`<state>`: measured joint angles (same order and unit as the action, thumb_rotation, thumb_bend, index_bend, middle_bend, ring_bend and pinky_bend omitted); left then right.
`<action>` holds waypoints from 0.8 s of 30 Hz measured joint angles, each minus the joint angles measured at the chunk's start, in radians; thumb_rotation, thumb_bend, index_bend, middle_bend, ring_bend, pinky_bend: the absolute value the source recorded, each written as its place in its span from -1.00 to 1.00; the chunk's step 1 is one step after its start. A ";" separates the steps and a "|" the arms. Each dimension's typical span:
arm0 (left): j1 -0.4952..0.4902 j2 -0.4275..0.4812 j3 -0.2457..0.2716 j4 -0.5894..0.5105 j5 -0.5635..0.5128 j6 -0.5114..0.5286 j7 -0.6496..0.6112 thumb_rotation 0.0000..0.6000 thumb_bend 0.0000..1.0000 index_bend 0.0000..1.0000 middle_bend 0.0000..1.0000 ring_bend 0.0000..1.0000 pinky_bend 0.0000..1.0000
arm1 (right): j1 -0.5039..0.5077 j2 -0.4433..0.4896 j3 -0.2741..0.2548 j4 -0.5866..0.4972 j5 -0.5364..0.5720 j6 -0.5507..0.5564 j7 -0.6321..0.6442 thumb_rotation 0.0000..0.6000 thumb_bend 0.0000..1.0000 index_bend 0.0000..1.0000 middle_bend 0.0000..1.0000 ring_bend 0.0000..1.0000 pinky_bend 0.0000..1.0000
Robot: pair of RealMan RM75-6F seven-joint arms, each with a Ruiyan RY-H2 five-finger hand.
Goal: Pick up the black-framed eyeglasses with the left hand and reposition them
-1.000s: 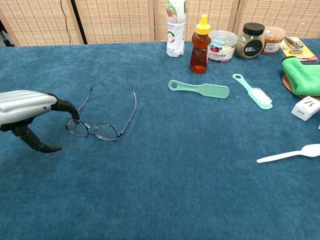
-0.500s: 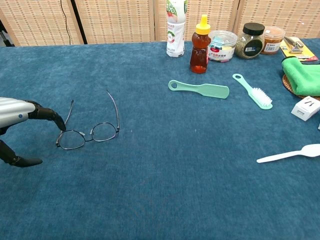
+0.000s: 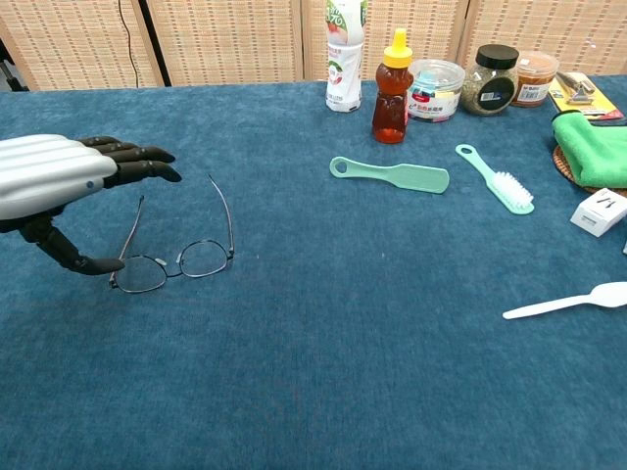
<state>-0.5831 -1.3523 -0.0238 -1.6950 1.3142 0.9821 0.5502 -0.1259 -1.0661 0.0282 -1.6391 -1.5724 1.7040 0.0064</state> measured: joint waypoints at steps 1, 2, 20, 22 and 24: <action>-0.010 -0.004 -0.002 0.004 -0.012 -0.013 0.019 0.64 -0.54 -0.82 -1.00 -1.00 -1.00 | -0.001 0.000 0.000 0.000 0.002 0.001 0.000 1.00 -0.38 -0.54 -0.85 -0.82 -0.64; -0.023 -0.010 -0.006 0.009 -0.033 -0.029 0.049 0.64 -0.54 -0.82 -1.00 -1.00 -1.00 | -0.003 0.001 0.001 0.001 0.003 0.002 0.001 1.00 -0.38 -0.54 -0.85 -0.82 -0.64; -0.182 -0.122 -0.034 0.046 -0.308 -0.115 0.264 0.65 -0.54 -0.71 -1.00 -1.00 -1.00 | -0.012 0.009 0.007 0.006 0.023 -0.004 0.014 1.00 -0.38 -0.54 -0.85 -0.82 -0.62; -0.195 -0.128 -0.032 0.048 -0.327 -0.117 0.276 0.65 -0.54 -0.71 -1.00 -1.00 -1.00 | -0.012 0.009 0.007 0.007 0.025 -0.006 0.016 1.00 -0.38 -0.54 -0.85 -0.82 -0.61; -0.210 -0.134 -0.029 0.049 -0.348 -0.117 0.294 0.64 -0.54 -0.71 -1.00 -1.00 -1.00 | -0.013 0.009 0.008 0.008 0.027 -0.006 0.017 1.00 -0.38 -0.54 -0.85 -0.82 -0.61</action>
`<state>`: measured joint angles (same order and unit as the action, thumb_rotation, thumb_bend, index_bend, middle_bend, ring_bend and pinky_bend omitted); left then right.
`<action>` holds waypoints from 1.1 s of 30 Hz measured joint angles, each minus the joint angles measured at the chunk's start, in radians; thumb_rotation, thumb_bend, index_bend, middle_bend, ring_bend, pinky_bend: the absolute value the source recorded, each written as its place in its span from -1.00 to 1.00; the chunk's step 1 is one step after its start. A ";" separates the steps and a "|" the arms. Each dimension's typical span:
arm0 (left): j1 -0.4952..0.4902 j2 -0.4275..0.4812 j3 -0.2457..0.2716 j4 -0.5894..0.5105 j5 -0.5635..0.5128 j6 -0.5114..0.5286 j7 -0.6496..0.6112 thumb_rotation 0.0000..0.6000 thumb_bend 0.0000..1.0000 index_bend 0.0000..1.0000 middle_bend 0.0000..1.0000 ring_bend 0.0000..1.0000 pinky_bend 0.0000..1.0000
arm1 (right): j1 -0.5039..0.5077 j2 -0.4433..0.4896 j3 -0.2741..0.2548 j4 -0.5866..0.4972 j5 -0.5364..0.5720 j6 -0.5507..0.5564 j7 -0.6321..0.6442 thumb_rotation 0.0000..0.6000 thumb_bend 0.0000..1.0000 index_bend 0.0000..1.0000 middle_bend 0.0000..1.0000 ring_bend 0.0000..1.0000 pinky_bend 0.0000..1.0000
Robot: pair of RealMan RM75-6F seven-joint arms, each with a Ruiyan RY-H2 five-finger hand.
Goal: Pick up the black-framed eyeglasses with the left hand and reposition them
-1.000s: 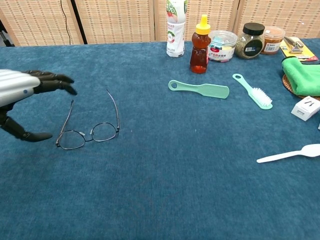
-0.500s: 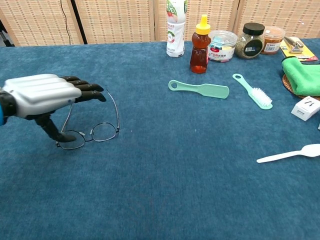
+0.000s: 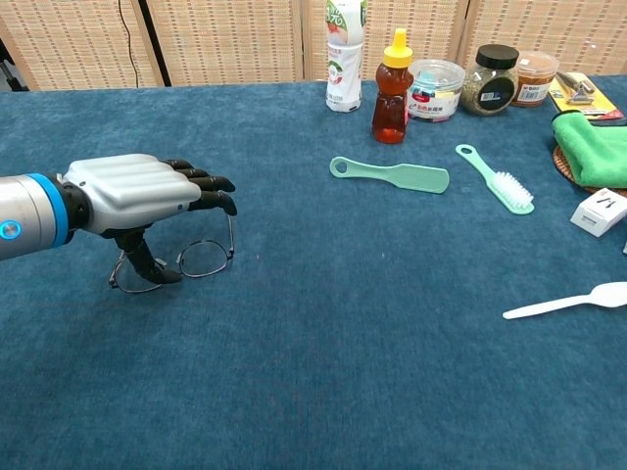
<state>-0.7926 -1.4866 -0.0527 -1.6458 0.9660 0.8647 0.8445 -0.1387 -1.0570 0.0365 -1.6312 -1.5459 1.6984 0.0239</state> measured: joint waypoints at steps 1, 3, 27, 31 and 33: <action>-0.005 -0.002 0.001 0.000 -0.010 0.000 0.008 0.64 -0.54 -0.71 -1.00 -1.00 -1.00 | -0.001 0.000 0.000 0.000 0.001 0.001 0.001 1.00 -0.38 -0.54 -0.85 -0.82 -0.61; -0.019 -0.008 0.004 0.001 -0.034 0.002 0.024 0.65 -0.54 -0.70 -1.00 -1.00 -1.00 | -0.003 0.001 0.001 0.001 0.002 0.003 0.002 1.00 -0.38 -0.54 -0.85 -0.82 -0.61; -0.080 -0.071 0.056 0.040 -0.130 0.082 0.073 0.65 -0.54 -0.27 -1.00 -1.00 -1.00 | -0.022 0.005 -0.001 -0.002 0.013 0.009 0.006 1.00 -0.38 -0.53 -0.85 -0.82 -0.58; -0.076 -0.074 0.063 0.038 -0.120 0.095 0.058 0.65 -0.54 -0.20 -1.00 -1.00 -1.00 | -0.025 0.005 0.000 -0.005 0.013 0.013 0.005 1.00 -0.38 -0.53 -0.85 -0.82 -0.58; -0.074 -0.073 0.066 0.036 -0.118 0.098 0.051 0.65 -0.54 -0.17 -1.00 -1.00 -1.00 | -0.026 0.005 0.000 -0.005 0.013 0.013 0.003 1.00 -0.38 -0.53 -0.85 -0.82 -0.58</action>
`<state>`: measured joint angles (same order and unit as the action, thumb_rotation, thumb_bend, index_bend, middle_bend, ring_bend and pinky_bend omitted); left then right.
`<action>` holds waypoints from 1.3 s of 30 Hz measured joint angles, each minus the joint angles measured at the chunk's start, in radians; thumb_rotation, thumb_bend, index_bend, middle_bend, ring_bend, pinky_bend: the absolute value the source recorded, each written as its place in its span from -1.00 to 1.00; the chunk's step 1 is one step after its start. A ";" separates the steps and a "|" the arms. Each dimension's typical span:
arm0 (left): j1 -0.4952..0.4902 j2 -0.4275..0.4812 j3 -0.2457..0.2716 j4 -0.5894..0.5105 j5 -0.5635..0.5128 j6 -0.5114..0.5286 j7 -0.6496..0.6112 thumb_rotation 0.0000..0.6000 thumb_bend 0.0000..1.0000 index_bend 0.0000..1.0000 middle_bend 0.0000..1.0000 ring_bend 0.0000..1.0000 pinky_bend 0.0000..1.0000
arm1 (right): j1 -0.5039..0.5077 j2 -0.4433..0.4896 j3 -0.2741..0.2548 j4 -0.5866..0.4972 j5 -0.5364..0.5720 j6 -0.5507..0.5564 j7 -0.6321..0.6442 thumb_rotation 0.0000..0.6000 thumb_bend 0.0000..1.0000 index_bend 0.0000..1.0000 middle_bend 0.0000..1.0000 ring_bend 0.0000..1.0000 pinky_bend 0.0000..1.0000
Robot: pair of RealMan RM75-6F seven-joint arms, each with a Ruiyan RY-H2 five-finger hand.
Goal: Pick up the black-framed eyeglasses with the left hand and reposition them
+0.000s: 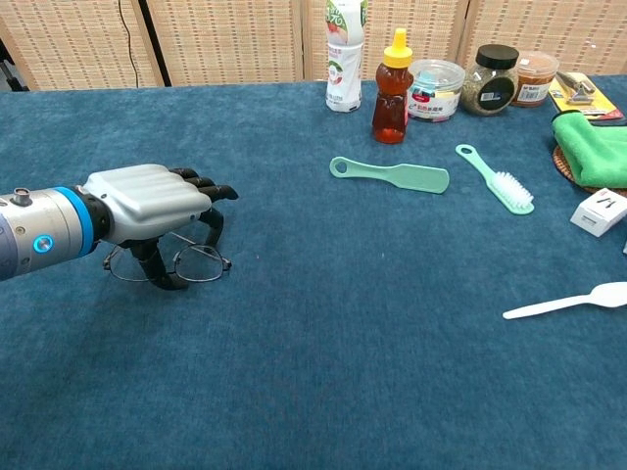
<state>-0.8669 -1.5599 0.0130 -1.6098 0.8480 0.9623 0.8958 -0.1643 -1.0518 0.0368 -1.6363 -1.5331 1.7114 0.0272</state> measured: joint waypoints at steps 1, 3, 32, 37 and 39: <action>0.001 0.000 0.001 -0.002 0.001 0.002 -0.002 0.65 -0.54 -0.15 -1.00 -1.00 -1.00 | 0.000 0.000 0.000 -0.001 0.000 0.000 -0.001 1.00 -0.38 -0.53 -0.85 -0.82 -0.58; 0.005 0.001 0.003 -0.009 0.008 0.006 -0.013 0.66 -0.54 -0.12 -1.00 -1.00 -1.00 | 0.001 0.000 0.000 -0.003 -0.001 -0.002 -0.004 1.00 -0.38 -0.53 -0.85 -0.82 -0.58; 0.048 -0.039 -0.005 -0.010 0.085 0.085 -0.065 0.83 -0.54 -0.66 -1.00 -1.00 -1.00 | -0.004 -0.004 0.007 0.006 -0.003 0.005 0.007 1.00 -0.38 -0.53 -0.85 -0.82 -0.58; 0.056 -0.007 0.002 -0.038 0.099 0.085 -0.078 0.84 -0.54 -0.99 -1.00 -1.00 -1.00 | -0.003 -0.006 0.007 0.007 -0.005 0.004 0.009 1.00 -0.38 -0.53 -0.85 -0.82 -0.58; 0.062 0.007 0.006 -0.053 0.109 0.089 -0.085 0.84 -0.54 -1.00 -1.00 -1.00 -1.00 | -0.003 -0.007 0.007 0.008 -0.006 0.004 0.009 1.00 -0.38 -0.53 -0.85 -0.82 -0.58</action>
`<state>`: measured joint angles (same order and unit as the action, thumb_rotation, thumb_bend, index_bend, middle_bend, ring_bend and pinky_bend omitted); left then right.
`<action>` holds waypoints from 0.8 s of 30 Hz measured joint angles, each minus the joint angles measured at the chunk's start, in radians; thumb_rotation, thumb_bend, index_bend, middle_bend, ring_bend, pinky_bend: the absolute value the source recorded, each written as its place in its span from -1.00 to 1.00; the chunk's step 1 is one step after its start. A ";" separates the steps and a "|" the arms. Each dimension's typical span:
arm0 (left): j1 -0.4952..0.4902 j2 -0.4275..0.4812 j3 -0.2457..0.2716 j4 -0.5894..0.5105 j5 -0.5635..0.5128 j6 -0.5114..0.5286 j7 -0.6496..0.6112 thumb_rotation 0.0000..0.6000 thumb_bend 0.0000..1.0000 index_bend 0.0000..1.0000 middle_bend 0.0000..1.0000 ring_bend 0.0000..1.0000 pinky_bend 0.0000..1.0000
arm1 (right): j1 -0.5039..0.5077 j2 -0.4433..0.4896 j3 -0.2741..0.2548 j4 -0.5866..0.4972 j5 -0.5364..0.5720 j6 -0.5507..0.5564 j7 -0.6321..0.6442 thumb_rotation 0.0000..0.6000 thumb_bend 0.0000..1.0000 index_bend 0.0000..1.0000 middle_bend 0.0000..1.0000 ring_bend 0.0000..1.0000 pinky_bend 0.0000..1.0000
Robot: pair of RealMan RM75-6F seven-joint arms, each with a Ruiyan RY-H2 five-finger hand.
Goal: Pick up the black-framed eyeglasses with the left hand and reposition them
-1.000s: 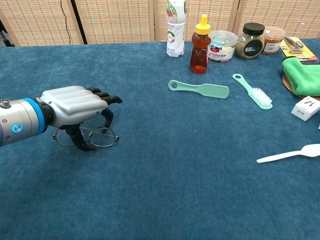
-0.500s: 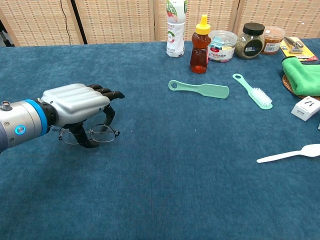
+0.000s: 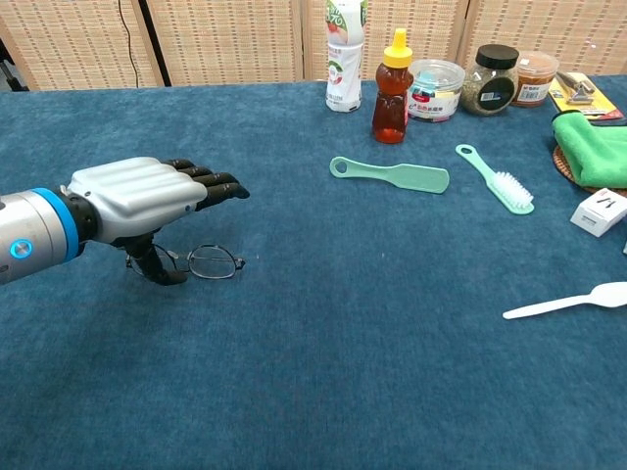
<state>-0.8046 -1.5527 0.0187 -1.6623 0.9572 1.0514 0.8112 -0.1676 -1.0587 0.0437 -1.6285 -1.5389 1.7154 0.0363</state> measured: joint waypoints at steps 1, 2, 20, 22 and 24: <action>0.003 0.006 0.001 -0.006 0.004 0.002 -0.004 0.84 -0.54 -1.00 -1.00 -1.00 -1.00 | 0.000 -0.001 0.000 0.000 -0.001 0.001 0.000 1.00 -0.38 -0.53 -0.85 -0.82 -0.58; 0.008 0.016 0.004 -0.017 0.011 0.007 -0.012 0.83 -0.54 -1.00 -1.00 -1.00 -1.00 | 0.000 -0.002 0.000 0.001 -0.002 0.002 0.001 1.00 -0.38 -0.53 -0.85 -0.82 -0.58; 0.107 0.140 0.068 -0.026 0.149 0.056 -0.099 0.83 -0.54 -1.00 -1.00 -1.00 -1.00 | -0.002 -0.008 -0.003 0.007 -0.010 0.002 0.007 1.00 -0.38 -0.53 -0.85 -0.82 -0.58; 0.107 0.129 0.061 -0.005 0.140 0.048 -0.100 0.83 -0.54 -1.00 -1.00 -1.00 -1.00 | -0.003 -0.007 -0.003 0.007 -0.009 0.004 0.007 1.00 -0.38 -0.53 -0.85 -0.82 -0.58; 0.107 0.111 0.050 0.022 0.127 0.035 -0.102 0.83 -0.54 -1.00 -1.00 -1.00 -1.00 | -0.007 -0.005 -0.004 0.007 -0.008 0.008 0.008 1.00 -0.38 -0.53 -0.85 -0.82 -0.58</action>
<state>-0.6980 -1.4417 0.0683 -1.6406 1.0844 1.0862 0.7092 -0.1744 -1.0641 0.0397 -1.6212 -1.5473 1.7232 0.0446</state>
